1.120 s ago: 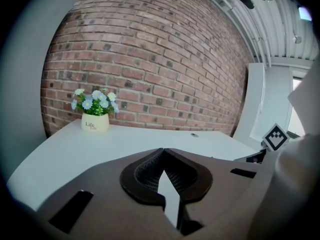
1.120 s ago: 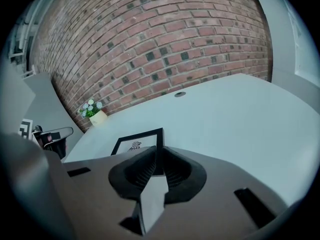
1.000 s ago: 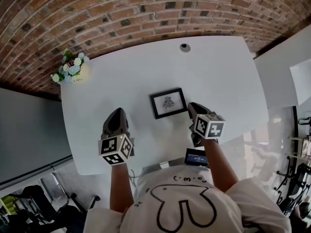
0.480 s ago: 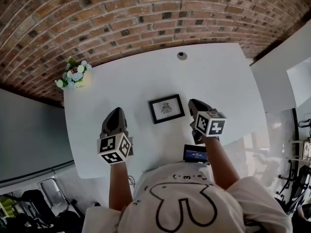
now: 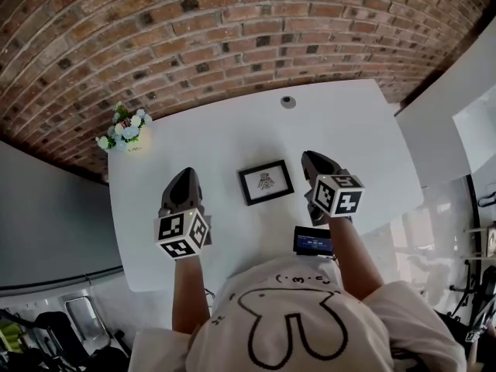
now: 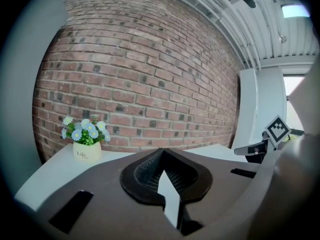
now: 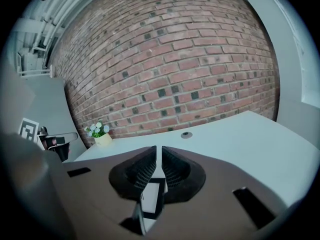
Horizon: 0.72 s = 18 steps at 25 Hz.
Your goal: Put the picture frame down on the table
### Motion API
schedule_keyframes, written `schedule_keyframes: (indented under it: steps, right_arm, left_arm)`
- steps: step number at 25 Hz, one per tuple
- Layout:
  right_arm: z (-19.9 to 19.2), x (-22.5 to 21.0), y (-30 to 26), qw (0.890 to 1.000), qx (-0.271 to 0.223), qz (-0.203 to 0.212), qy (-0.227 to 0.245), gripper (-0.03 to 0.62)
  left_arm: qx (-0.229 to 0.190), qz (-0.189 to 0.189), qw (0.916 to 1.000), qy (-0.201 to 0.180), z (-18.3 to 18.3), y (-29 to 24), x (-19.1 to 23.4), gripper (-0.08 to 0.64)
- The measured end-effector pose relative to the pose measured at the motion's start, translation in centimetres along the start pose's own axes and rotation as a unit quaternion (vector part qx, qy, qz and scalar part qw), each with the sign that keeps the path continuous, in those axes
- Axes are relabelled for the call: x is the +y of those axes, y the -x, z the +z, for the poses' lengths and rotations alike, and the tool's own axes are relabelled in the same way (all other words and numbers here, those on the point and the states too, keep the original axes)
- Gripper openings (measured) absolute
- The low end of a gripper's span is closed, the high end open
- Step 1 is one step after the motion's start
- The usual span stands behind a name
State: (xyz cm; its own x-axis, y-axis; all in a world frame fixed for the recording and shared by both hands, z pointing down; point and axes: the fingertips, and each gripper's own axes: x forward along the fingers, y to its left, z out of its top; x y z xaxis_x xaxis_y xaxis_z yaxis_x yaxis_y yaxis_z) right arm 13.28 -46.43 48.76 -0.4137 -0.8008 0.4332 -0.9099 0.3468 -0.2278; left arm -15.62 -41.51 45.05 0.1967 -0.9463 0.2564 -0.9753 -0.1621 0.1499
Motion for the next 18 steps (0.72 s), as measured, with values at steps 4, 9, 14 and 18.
schedule_keyframes:
  steps: [4, 9, 14, 18]
  right_arm:
    - [2.8, 0.4, 0.7, 0.999, -0.038, 0.002, 0.021, 0.040]
    - [5.9, 1.3, 2.0, 0.995, -0.077, 0.003, 0.061, 0.040]
    - [8.8, 3.3, 4.1, 0.984, -0.118, 0.014, 0.129, 0.040]
    - [10.2, 4.5, 5.4, 0.979, -0.138, 0.022, 0.152, 0.040]
  left_arm:
    - [-0.021, -0.002, 0.9998, -0.007, 2.0, 0.0, -0.2, 0.012]
    - [-0.046, -0.005, 0.9988, -0.013, 4.2, 0.3, -0.6, 0.012]
    - [-0.072, -0.008, 0.9973, -0.016, 6.1, 1.0, -1.1, 0.012]
    - [-0.088, -0.013, 0.9959, -0.020, 7.2, 1.4, -1.7, 0.012]
